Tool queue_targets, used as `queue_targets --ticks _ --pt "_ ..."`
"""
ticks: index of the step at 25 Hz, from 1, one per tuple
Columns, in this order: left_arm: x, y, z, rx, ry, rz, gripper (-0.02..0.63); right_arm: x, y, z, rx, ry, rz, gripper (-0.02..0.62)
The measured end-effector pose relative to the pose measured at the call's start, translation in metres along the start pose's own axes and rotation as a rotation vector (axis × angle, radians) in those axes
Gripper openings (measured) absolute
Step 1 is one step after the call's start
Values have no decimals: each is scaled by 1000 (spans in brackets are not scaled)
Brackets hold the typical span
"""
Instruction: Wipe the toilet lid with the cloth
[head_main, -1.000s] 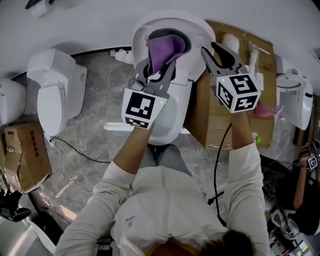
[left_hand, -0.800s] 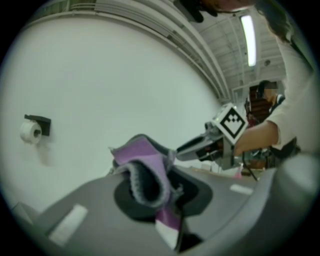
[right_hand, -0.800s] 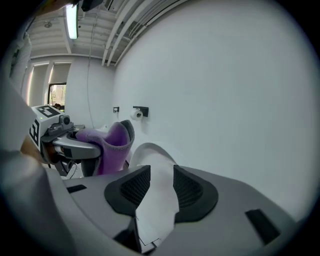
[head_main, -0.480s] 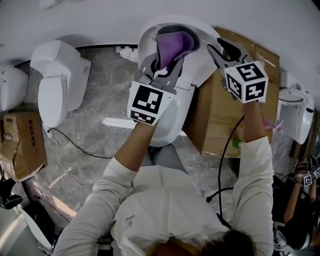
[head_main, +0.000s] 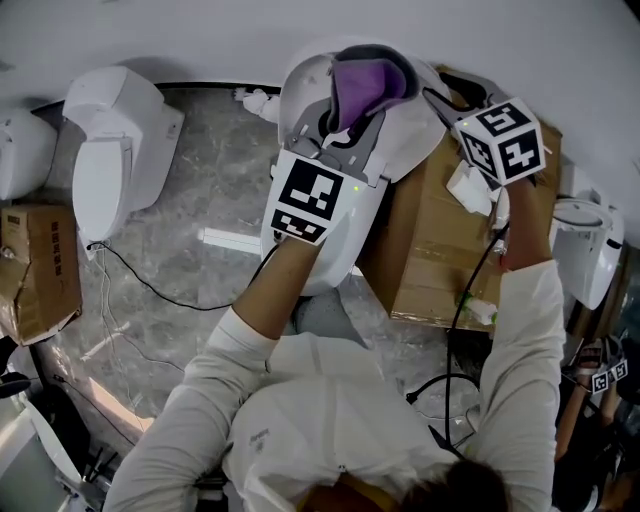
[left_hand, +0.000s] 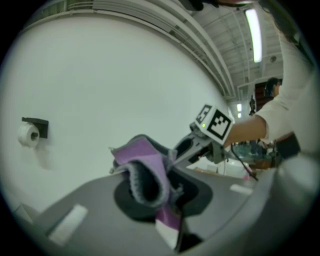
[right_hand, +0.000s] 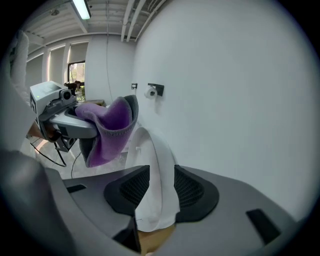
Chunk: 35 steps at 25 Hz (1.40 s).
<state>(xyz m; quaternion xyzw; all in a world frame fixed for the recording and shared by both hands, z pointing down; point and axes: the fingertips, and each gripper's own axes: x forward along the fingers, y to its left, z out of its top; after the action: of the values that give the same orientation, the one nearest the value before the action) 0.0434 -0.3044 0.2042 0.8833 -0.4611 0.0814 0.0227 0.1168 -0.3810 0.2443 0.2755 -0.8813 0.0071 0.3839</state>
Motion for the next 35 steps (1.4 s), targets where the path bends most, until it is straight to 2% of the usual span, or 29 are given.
queue_targets --ticks 4,10,19,26,35 --pt "-2 4 -1 -14 -2 12 49 12 -2 -2 -53 64 42 173" --pt "0 4 -2 -28 1 9 49 24 -9 -1 -117 155 80 181" --pt "-11 4 -16 -34 11 12 49 36 -11 -11 -134 263 218 180" --pt "-42 3 -17 -30 6 42 49 23 10 -11 -177 252 175 178" --pt "-87 -27 -4 10 -43 26 49 -14 86 -20 -254 203 86 179"
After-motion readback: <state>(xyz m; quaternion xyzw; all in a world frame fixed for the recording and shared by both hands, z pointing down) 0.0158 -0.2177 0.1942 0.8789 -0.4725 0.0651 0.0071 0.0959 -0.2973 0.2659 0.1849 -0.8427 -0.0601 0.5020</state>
